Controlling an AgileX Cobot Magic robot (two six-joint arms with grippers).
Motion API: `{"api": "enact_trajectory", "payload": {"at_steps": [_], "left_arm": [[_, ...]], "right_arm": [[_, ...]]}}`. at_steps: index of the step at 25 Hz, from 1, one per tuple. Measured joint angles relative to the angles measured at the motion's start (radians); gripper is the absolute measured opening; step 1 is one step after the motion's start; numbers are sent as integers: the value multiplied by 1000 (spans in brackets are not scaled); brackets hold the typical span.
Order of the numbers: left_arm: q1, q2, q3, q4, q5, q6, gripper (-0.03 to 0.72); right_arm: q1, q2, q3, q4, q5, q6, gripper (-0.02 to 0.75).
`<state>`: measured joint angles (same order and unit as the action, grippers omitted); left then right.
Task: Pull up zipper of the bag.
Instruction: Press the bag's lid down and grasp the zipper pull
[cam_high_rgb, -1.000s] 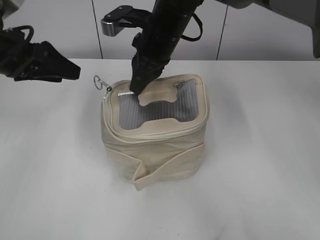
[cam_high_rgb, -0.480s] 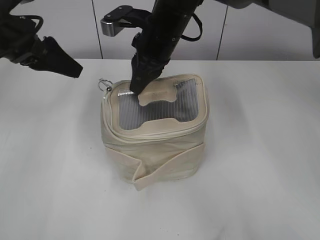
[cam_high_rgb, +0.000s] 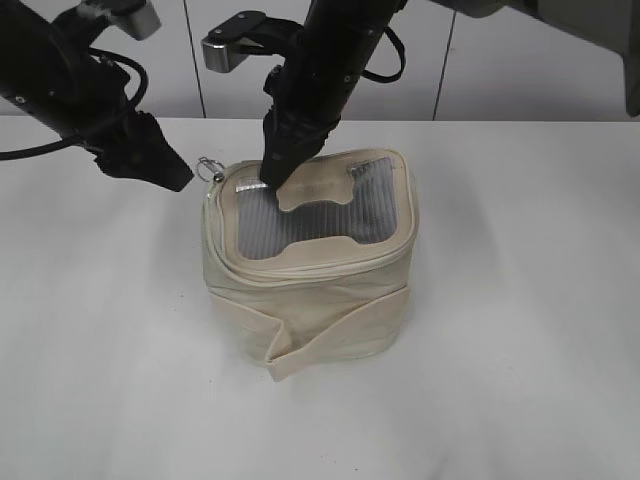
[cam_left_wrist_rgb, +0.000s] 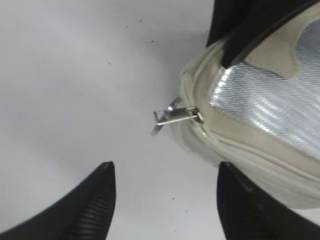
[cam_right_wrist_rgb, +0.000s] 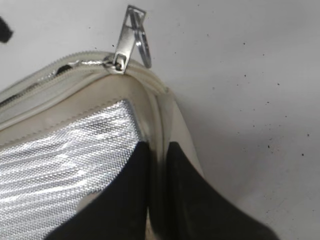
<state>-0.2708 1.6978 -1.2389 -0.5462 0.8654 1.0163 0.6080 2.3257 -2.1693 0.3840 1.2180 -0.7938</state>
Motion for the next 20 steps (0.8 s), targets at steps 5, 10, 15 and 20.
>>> {"api": "enact_trajectory", "payload": {"at_steps": [5, 10, 15, 20], "left_arm": [[-8, 8, 0, 43, -108, -1, 462], [-11, 55, 0, 44, -101, -3, 461], [-12, 80, 0, 2, -73, -4, 461], [-12, 87, 0, -32, -82, 7, 461]], "right_arm": [[0, 0, 0, 0, 0, 2, 75], [0, 0, 0, -1, 0, 3, 75], [0, 0, 0, -1, 0, 2, 75], [0, 0, 0, -1, 0, 4, 75]]}}
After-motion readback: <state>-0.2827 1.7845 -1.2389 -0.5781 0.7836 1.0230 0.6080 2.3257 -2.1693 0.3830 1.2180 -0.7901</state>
